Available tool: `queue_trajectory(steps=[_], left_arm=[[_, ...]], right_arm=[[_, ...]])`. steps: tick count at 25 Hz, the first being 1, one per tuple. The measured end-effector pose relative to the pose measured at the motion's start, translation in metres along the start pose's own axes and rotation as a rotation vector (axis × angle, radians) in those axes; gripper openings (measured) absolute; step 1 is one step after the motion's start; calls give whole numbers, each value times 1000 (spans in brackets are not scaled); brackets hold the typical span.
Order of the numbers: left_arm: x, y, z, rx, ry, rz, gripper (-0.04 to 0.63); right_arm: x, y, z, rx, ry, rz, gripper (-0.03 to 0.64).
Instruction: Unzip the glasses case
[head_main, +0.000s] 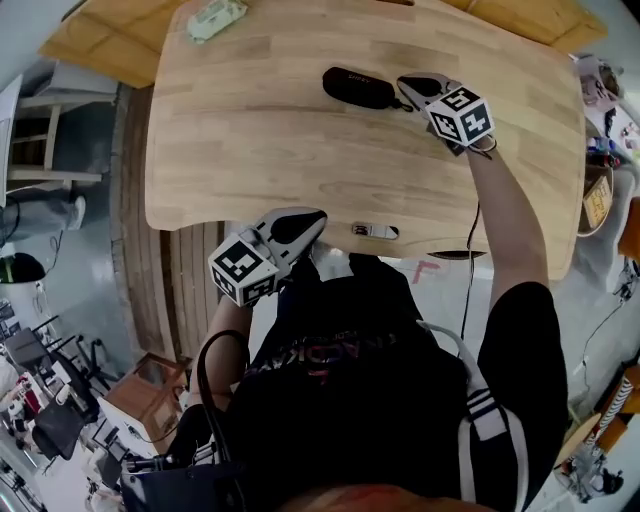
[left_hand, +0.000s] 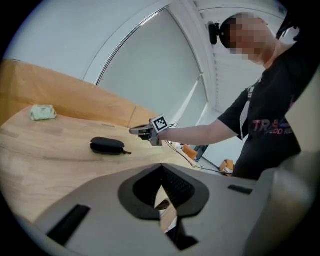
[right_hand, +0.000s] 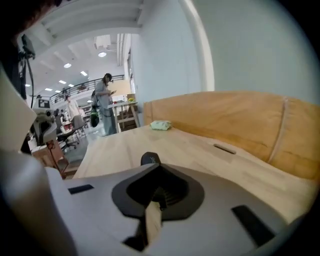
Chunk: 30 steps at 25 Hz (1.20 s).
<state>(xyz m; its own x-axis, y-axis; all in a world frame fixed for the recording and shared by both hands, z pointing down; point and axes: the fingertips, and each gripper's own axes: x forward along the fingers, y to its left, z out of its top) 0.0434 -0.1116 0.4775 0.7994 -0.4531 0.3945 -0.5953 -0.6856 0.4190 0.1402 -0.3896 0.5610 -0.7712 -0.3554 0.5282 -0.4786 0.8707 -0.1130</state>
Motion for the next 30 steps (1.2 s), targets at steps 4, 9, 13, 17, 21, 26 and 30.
queue_trajectory(steps=[4,9,13,17,21,26,30], left_arm=[[-8,-7,5,43,8,-67,12],[-25,-6,6,94,23,-131,12],[-38,0,1,94,24,-164,12],[-50,0,-4,113,32,-223,12],[-63,0,-16,112,50,-267,12],[-79,-6,-28,108,69,-320,12],[-91,-7,-40,91,84,-338,12]], right_arm=[[-43,-3,16,153,-90,-133,17],[-96,31,36,285,-216,-263,17],[-119,77,40,327,-261,-311,17],[-124,128,38,354,-267,-337,17],[-120,183,38,364,-278,-342,17],[-104,248,30,396,-266,-319,17],[-92,298,27,427,-270,-297,17]])
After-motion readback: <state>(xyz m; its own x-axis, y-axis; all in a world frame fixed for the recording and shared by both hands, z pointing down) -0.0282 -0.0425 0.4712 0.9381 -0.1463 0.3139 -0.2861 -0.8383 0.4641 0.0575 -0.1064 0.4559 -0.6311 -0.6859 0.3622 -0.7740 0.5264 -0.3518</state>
